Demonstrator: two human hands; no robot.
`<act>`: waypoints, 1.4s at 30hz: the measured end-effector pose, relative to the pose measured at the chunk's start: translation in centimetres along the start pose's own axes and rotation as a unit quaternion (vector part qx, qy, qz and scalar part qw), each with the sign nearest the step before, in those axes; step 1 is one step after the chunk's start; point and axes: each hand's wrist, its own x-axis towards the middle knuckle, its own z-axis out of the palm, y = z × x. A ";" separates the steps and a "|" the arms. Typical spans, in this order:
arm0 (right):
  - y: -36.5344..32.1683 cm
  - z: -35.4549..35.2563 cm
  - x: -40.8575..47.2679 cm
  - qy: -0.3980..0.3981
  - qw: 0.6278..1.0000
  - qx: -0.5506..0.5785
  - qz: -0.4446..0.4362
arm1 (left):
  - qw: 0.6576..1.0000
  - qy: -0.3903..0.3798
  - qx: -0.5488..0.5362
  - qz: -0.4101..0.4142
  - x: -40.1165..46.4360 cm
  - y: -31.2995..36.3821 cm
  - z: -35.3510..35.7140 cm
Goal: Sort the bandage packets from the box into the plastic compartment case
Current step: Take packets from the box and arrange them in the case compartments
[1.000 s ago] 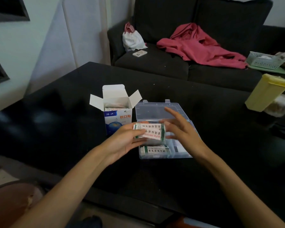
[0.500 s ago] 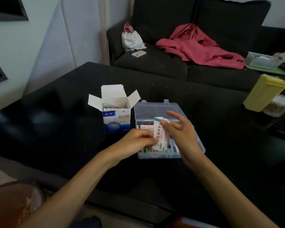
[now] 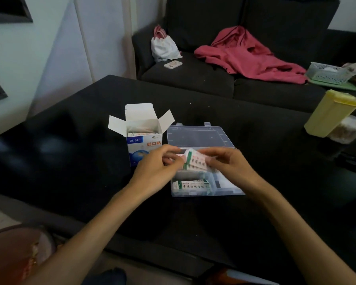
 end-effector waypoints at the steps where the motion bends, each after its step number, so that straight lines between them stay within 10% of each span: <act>1: 0.2 0.0 -0.1 -0.024 0.999 -0.033 0.008 | 1.000 -0.005 0.019 0.006 0.0 -0.2 -0.1; 14: 1.9 1.9 0.0 -0.035 0.996 -0.074 -0.018 | 0.982 -0.071 0.171 0.044 -0.2 -1.8 -0.4; 25: 2.2 1.9 0.3 0.002 0.891 -0.439 -0.115 | 0.912 -0.102 0.366 0.154 -0.5 -1.8 -0.3; 42: -2.5 -2.3 1.5 -0.131 0.901 -0.406 0.073 | 0.913 -0.132 0.361 0.137 -0.7 -1.6 -0.3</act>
